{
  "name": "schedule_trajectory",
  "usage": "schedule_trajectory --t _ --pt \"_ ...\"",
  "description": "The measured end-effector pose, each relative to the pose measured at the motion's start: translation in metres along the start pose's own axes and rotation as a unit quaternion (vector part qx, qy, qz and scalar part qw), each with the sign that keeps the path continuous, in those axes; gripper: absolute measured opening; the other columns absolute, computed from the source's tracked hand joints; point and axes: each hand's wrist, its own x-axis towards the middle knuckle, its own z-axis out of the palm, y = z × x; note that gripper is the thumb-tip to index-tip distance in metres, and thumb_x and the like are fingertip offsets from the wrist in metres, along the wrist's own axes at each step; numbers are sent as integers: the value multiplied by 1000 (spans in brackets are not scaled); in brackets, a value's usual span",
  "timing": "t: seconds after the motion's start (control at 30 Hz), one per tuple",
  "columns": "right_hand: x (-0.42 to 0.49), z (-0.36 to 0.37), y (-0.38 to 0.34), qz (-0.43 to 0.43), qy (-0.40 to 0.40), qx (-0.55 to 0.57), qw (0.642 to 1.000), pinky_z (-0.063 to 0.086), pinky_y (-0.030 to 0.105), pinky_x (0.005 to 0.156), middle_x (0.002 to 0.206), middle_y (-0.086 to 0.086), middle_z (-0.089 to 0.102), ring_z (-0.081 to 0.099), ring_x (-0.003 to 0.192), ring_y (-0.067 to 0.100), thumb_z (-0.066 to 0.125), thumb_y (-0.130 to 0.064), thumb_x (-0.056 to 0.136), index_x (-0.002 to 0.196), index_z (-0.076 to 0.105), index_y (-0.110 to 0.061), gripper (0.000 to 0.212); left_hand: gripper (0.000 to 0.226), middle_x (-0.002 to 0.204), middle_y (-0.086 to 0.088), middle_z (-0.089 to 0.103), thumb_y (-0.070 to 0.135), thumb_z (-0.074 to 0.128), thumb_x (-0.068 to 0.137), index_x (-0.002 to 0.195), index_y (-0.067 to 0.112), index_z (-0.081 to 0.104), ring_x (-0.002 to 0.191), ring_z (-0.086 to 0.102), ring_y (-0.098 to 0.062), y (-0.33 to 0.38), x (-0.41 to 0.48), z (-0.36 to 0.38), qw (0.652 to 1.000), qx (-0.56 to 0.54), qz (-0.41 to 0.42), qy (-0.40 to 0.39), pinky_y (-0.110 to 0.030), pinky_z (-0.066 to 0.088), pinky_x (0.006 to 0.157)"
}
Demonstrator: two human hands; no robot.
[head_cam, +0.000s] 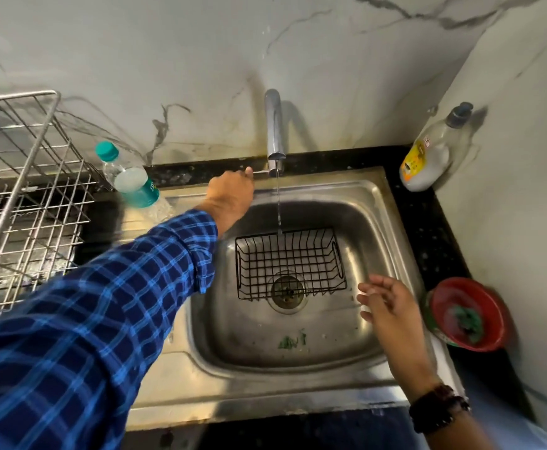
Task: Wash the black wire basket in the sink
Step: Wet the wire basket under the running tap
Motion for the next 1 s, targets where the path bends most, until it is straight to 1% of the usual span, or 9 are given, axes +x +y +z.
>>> schedule_trajectory --t 0.07,0.13,0.27,0.4,0.6,0.67,0.77,0.87,1.0 --pt "0 1 1 9 0 -2 1000 57 44 92 110 -8 71 70 100 9 55 -15 100 116 60 -28 21 60 107 -2 57 23 48 100 155 15 24 90 63 -21 -5 -11 18 988 -148 -38 -18 -35 53 72" --pt "0 3 1 11 -4 -6 1000 57 44 93 110 -8 72 70 99 8 55 -14 100 114 60 -30 22 44 108 -1 62 24 49 99 141 13 45 86 64 -18 -5 -33 48 949 -293 -113 -25 -29 53 74" --pt "-5 2 5 17 -14 -9 1000 58 40 92 109 -11 72 70 98 6 54 -13 101 117 60 -27 23 40 111 -10 64 22 61 96 131 4 56 100 63 -24 11 -96 126 804 -458 -314 -212 -37 55 91" --pt "-5 0 13 26 -6 -7 1000 58 38 88 110 -8 73 71 99 9 54 -12 100 116 61 -27 23 39 127 -12 61 23 63 97 130 6 54 116 60 -30 20 -120 162 710 -543 -341 -290 -40 52 95" --pt "-7 1 17 38 2 -10 999 58 40 88 108 -8 73 71 99 11 54 -11 100 113 62 -27 22 39 116 -11 64 11 66 92 127 16 50 97 69 -26 31 -101 167 716 -551 -346 -252 -40 62 76" --pt "-8 2 16 37 4 -7 999 57 42 90 108 -8 73 71 98 10 54 -10 100 113 62 -27 23 38 120 -12 63 10 66 92 126 17 51 100 67 -30 36 -93 159 686 -585 -362 -237 -42 61 77" --pt "-9 4 10 35 3 2 999 56 45 92 108 -7 74 71 99 12 53 -9 100 114 62 -26 24 33 126 -11 56 18 67 95 123 9 52 113 61 -40 41 -87 143 598 -651 -362 -296 -46 58 80" --pt "-11 5 -1 20 10 -10 1000 56 44 93 107 -9 73 70 99 10 53 -10 100 114 62 -27 24 32 123 -5 59 27 76 87 108 12 57 110 59 -25 41 -85 131 611 -670 -303 -293 -39 62 75" --pt "-6 18 -28 -64 -1 -150 987 53 27 92 110 -21 68 63 103 -5 51 -18 102 119 60 -33 25 55 129 -18 59 55 72 82 122 19 60 116 58 -23 32 -85 114 589 -713 -272 -266 -49 60 87"
